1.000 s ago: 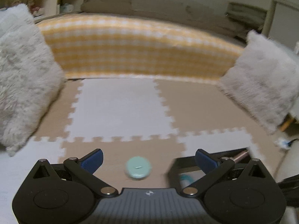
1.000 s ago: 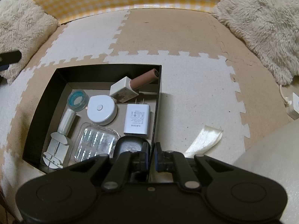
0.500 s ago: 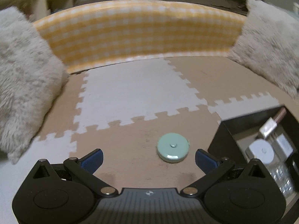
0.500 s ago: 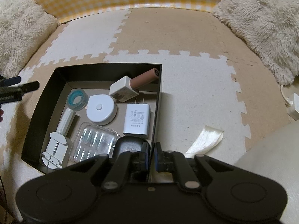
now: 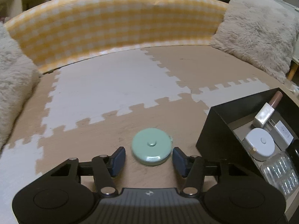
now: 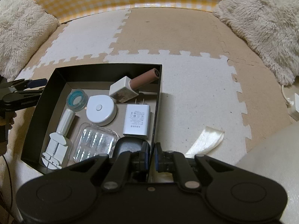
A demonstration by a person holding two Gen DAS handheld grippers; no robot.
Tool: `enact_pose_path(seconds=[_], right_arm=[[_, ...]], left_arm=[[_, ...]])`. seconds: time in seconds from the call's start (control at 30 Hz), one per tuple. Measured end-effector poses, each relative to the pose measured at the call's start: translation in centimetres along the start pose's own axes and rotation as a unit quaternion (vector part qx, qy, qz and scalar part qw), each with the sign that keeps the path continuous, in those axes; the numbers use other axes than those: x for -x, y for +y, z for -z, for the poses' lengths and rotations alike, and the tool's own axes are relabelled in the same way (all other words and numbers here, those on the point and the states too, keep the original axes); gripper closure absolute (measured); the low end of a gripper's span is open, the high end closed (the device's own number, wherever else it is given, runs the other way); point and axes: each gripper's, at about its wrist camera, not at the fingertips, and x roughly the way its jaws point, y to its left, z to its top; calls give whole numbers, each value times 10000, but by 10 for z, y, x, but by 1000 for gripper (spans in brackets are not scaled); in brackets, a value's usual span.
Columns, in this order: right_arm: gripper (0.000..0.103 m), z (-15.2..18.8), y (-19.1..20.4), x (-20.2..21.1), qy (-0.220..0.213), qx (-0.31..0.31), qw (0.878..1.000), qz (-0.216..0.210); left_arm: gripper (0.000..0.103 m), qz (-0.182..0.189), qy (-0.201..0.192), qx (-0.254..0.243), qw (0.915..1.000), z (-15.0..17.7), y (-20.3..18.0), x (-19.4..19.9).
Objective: Organize rigid objects
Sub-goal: 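Close the left gripper on the mint-green tape measure, then carry the mint-green tape measure into the box and open the left gripper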
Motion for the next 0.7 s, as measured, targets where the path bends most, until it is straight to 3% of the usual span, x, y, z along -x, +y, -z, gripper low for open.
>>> enact_pose_path(seconds=[0.53,0.7], right_arm=[[96,-3,-3,-1,-48,-135,9999,-65],[96,-7,-14,3,-228,-507,9982,-238]], left_arm=[[53,74,-71,336,9994,-6,3,-4],[53,-14,-134,614,9980,-7,9,10]])
